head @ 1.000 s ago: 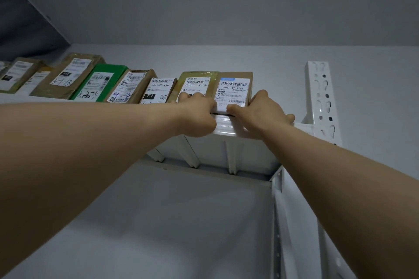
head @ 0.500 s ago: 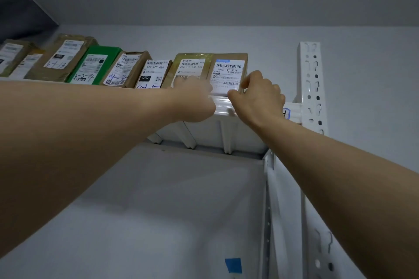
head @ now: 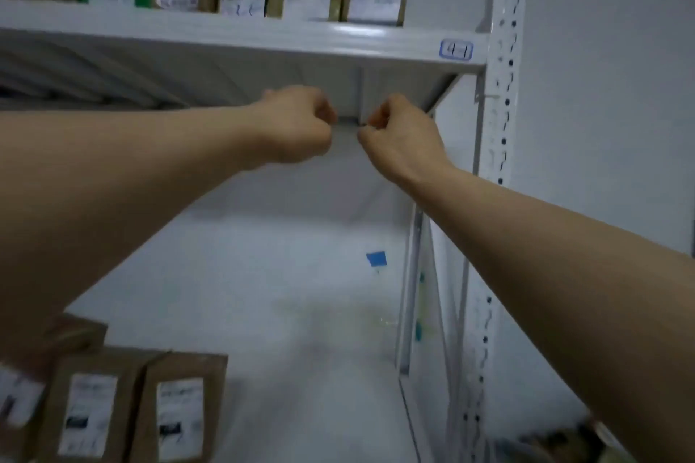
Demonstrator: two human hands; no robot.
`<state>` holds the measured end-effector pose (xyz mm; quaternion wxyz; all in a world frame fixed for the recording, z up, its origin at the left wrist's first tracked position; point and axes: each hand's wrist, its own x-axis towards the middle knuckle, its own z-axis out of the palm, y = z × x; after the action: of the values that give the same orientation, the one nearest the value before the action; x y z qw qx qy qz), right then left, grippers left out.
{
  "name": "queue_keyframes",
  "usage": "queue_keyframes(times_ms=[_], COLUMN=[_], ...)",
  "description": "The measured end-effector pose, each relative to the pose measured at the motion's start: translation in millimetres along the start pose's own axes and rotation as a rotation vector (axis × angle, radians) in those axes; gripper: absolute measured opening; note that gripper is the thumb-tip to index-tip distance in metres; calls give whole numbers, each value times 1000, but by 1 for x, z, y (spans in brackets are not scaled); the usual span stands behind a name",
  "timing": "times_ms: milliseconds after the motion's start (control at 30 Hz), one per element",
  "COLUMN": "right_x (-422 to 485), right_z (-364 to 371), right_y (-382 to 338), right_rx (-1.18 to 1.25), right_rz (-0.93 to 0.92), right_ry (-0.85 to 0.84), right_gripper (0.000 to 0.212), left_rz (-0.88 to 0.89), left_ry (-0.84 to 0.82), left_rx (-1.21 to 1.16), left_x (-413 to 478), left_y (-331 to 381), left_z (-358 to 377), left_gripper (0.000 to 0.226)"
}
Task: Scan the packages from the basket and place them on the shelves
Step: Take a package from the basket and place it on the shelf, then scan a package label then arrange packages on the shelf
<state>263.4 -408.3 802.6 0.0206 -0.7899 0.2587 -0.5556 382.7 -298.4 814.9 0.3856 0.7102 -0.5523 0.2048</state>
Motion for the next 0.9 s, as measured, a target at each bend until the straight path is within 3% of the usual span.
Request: queue_keyframes(times_ms=[133,267,433,533,633,733,900], right_x=[-114,-247,-405,-484,-546,-603,-690], right_z=[33,60,103,134,164,186,219], right_y=[25,57,88,100,113,132,168], right_rx=[54,56,65,92,115,122,124], right_rz=[235,480,771,937,986,1068,1213], right_ry=[-216,-470,-840,-1039,-1188,-1303,-1431], right_gripper=[14,15,19,10,7,17,21], left_rz=[55,-18,-267,-490,-705,-901,-1181], left_ry=[-224,-463,-767,-917,-998,-1069,-1062], left_rx=[134,105,-40,-127,-187,-235,-265], left_x=[-89,-187,-318,-397,-465,-526,-626], left_y=[-41,-96,-168,-204,-232,-253,-282], left_z=[29,77,165,213,253,286,329], left_gripper=[47,43,38,38,34,31,18])
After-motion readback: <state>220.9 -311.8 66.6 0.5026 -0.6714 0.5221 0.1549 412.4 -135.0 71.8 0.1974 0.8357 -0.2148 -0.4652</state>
